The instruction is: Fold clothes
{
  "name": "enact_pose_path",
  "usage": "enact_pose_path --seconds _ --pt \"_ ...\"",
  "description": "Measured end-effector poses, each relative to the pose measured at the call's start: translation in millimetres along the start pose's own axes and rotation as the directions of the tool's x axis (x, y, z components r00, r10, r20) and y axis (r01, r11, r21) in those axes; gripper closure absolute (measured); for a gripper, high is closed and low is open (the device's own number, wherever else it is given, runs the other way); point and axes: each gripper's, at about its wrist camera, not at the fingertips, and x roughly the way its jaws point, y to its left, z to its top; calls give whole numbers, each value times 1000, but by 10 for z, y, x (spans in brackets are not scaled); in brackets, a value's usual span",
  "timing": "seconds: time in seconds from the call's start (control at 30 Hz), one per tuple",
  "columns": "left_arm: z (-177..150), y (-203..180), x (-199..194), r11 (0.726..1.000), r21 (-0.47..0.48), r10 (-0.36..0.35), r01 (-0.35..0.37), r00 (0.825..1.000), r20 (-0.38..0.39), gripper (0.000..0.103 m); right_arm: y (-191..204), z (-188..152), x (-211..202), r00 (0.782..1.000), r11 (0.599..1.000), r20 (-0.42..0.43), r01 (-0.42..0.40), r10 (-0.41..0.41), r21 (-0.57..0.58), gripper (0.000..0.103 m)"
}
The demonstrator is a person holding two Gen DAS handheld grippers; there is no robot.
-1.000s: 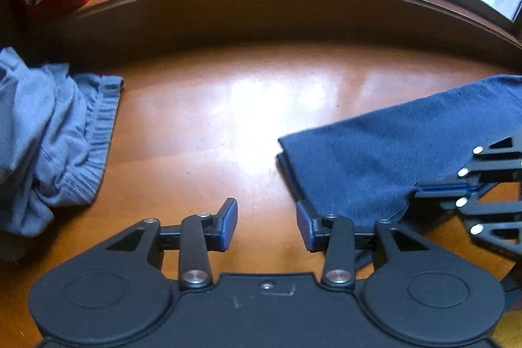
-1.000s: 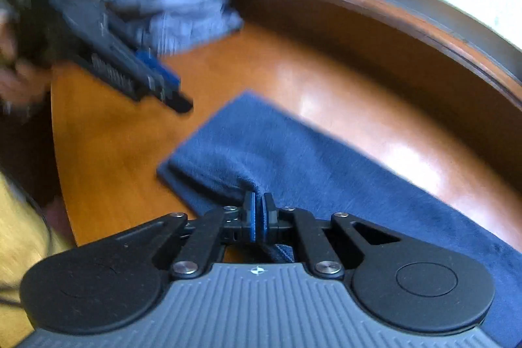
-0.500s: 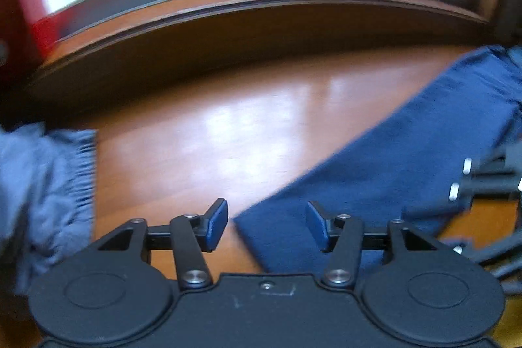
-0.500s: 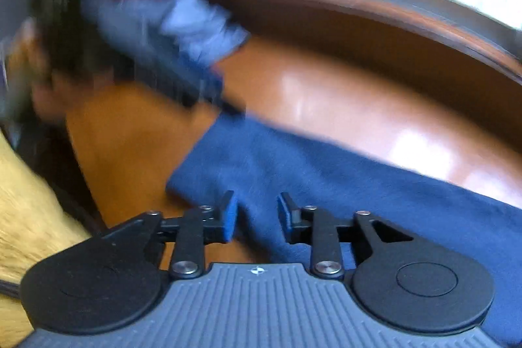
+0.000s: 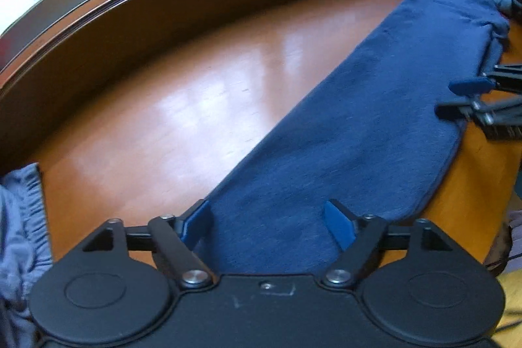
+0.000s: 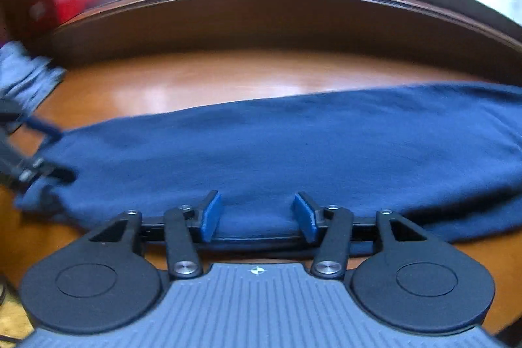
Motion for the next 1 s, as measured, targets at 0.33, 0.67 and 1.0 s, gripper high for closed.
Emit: enact_pose_path --seconds 0.33,0.67,1.0 --pt "535 -669 -251 999 -6 44 -44 991 125 31 -1465 -223 -710 968 965 143 175 -204 193 53" --pt "1552 -2891 1 964 230 -193 135 949 248 32 -3471 -502 -621 981 880 132 65 -143 471 53" --pt "1948 -3301 649 922 368 -174 117 977 126 72 -3771 -553 -680 994 836 109 -52 -9 546 53"
